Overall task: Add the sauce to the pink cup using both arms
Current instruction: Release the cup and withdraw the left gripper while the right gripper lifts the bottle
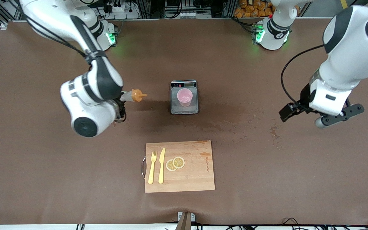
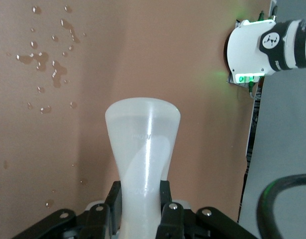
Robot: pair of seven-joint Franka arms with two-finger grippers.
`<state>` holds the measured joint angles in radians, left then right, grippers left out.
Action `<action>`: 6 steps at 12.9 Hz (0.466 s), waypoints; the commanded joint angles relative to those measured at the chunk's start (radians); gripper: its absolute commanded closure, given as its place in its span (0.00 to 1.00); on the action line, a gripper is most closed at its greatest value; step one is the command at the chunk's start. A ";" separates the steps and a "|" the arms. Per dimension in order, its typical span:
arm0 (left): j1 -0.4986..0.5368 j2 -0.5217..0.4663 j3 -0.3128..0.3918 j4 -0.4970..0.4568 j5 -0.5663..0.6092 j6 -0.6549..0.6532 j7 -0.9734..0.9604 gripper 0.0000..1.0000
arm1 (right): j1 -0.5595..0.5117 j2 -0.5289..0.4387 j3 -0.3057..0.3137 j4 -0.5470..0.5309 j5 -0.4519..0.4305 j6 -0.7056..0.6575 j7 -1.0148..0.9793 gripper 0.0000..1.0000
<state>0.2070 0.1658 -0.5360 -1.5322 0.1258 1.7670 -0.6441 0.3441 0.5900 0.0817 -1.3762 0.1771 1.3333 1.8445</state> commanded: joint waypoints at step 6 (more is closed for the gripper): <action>-0.172 -0.129 0.401 -0.020 -0.136 -0.115 0.412 0.00 | 0.124 0.036 -0.011 0.074 -0.096 -0.065 0.148 0.87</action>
<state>0.0869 0.0651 -0.2064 -1.5339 0.0158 1.6642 -0.2996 0.4302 0.6162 0.0801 -1.3438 0.1255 1.3100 1.9510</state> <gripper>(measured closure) 0.000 0.661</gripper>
